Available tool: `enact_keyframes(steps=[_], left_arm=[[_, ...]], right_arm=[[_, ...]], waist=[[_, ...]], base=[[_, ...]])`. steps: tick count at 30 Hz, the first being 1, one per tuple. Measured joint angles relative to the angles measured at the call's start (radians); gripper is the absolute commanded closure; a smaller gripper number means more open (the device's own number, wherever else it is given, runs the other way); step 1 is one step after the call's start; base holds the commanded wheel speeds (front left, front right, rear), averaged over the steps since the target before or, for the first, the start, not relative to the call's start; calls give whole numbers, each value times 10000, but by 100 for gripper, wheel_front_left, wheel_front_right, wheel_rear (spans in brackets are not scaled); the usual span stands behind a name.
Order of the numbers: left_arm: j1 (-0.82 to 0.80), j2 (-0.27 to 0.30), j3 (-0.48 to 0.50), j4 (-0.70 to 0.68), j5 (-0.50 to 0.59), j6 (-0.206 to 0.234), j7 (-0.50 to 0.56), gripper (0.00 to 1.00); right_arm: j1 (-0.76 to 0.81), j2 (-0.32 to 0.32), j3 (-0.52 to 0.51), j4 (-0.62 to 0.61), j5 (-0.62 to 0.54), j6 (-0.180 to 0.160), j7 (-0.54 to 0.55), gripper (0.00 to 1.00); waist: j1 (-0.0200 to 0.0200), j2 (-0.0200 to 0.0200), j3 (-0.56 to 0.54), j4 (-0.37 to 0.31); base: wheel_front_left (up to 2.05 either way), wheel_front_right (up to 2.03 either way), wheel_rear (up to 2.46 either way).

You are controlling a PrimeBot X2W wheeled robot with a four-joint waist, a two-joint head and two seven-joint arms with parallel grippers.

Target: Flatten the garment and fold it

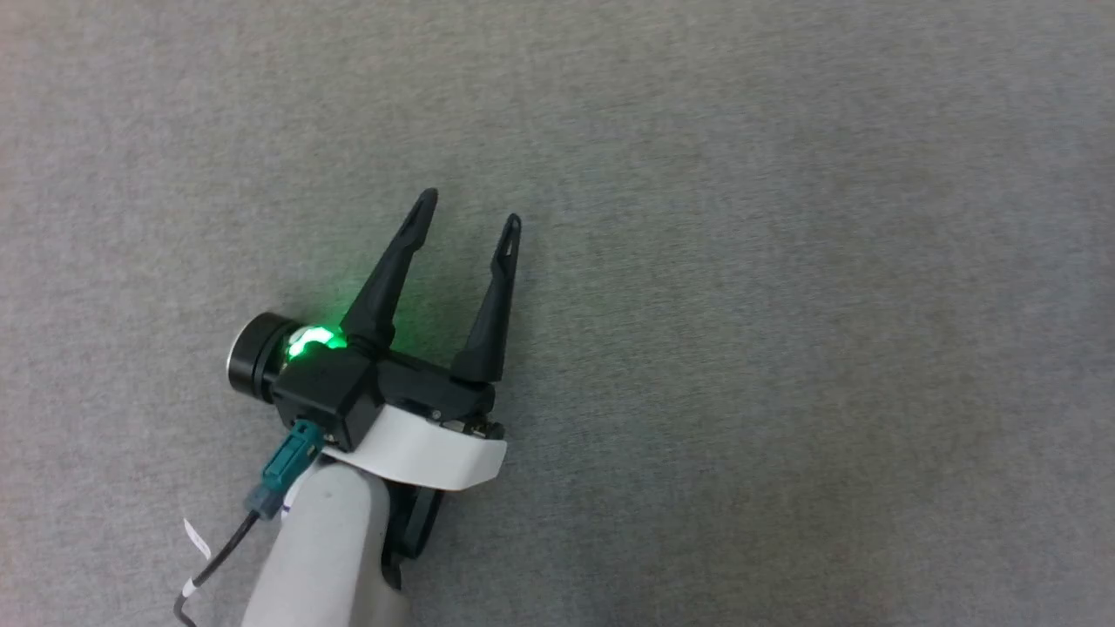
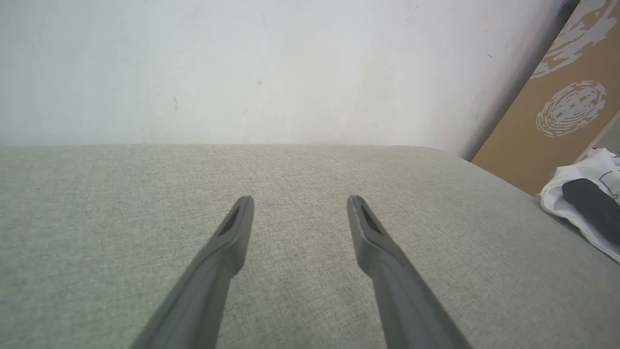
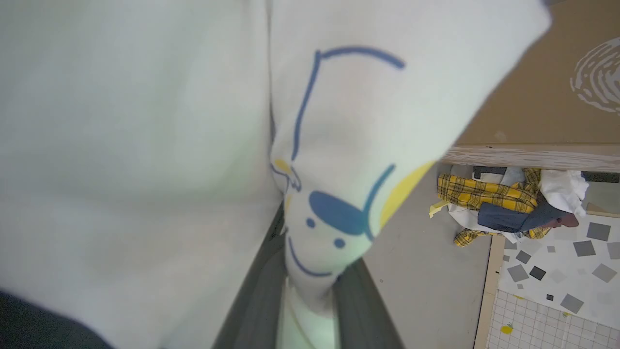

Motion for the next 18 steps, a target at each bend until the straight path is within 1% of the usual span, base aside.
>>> enact_keyframes(steps=[3,4,5,6,12,15,18], left_arm=[[-66,-44,-17,-23,0,-63,-35,0],[-71,-50,-15,-21,0,-63,-44,0],[-72,-56,-13,-4,0,-63,-59,0],[-72,-59,-10,29,0,-63,-67,0],[4,-46,121,472,-59,-63,-56,0],[360,-36,307,717,-111,-50,-54,0],[824,-35,525,802,-221,42,-54,0]], right_arm=[[-114,140,-119,368,-217,0,-339,100],[-156,157,-86,464,-360,0,-460,82],[-208,188,-82,560,-476,0,-487,13],[-255,244,-90,631,-577,0,-495,0],[-643,309,-86,997,-727,2,-953,0],[-984,339,4,738,-719,0,-1103,0],[-1264,548,84,259,-679,0,-1220,0]], waist=[[0,0,91,117],[0,0,108,140],[1,0,106,151],[0,0,84,156],[1,0,-399,157],[1,0,-851,133],[0,0,-1405,86]], base=[[0,0,0],[0,0,0],[0,0,0],[0,0,0],[0,0,0],[0,0,0],[0,0,0]])
